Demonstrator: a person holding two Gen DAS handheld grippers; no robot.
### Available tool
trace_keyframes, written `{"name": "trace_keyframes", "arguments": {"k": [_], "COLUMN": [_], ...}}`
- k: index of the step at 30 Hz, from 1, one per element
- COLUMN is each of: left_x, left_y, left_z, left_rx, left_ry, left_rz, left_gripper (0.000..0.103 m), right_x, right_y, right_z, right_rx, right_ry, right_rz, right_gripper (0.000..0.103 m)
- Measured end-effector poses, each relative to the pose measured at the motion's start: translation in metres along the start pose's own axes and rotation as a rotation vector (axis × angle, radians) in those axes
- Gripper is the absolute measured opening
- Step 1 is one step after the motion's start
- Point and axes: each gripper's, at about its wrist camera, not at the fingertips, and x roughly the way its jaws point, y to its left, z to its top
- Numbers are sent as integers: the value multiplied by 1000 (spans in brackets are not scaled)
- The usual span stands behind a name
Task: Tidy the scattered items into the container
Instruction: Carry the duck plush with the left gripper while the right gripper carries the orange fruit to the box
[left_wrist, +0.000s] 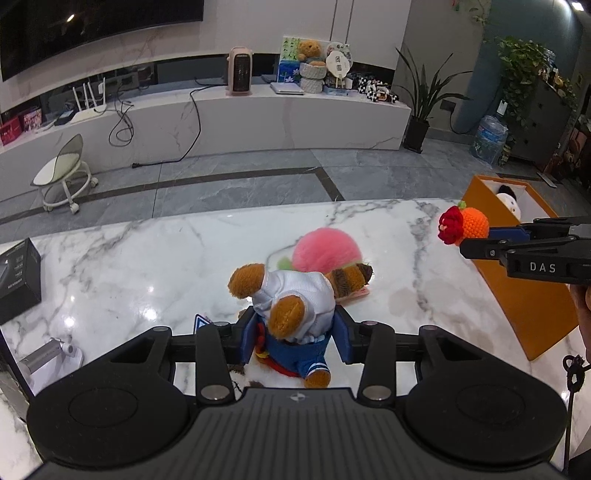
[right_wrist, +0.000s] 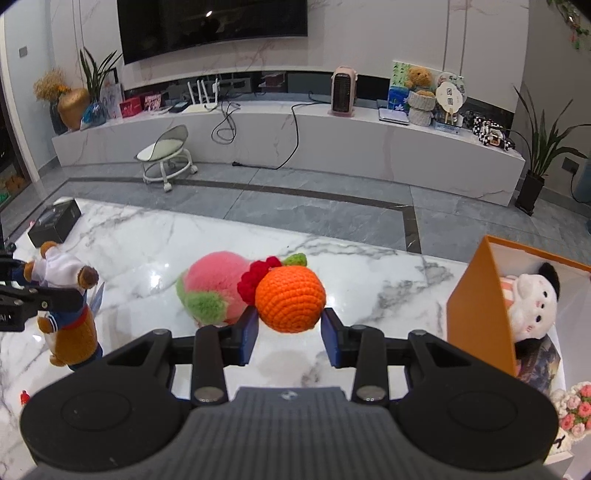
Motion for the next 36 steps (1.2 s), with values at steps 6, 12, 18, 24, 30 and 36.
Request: {"name": "trace_keyframes", "arguments": {"k": [6, 12, 18, 24, 30, 36], "left_x": [-12, -14, -11, -10, -7, -1], "left_y": [-21, -41, -63, -92, -129, -166], "left_z": [10, 19, 29, 44, 58, 68], "left_rx": [33, 82, 125, 181, 243, 298], "left_ry": [-40, -40, -34, -37, -48, -55], "left_rz": [-11, -8, -4, -9, -8, -14], "left_gripper": [46, 46, 46, 46, 46, 46], "right_x": [-21, -42, -56, -78, -93, -104], "right_y": [-12, -25, -43, -68, -88, -108], "right_z": [5, 9, 8, 9, 10, 7], "right_rx": [31, 58, 86, 150, 201, 238], "right_ry": [-42, -82, -88, -136, -174, -196], "right_rz": [8, 1, -23, -46, -77, -102], "right_gripper": [40, 40, 40, 40, 40, 40]}}
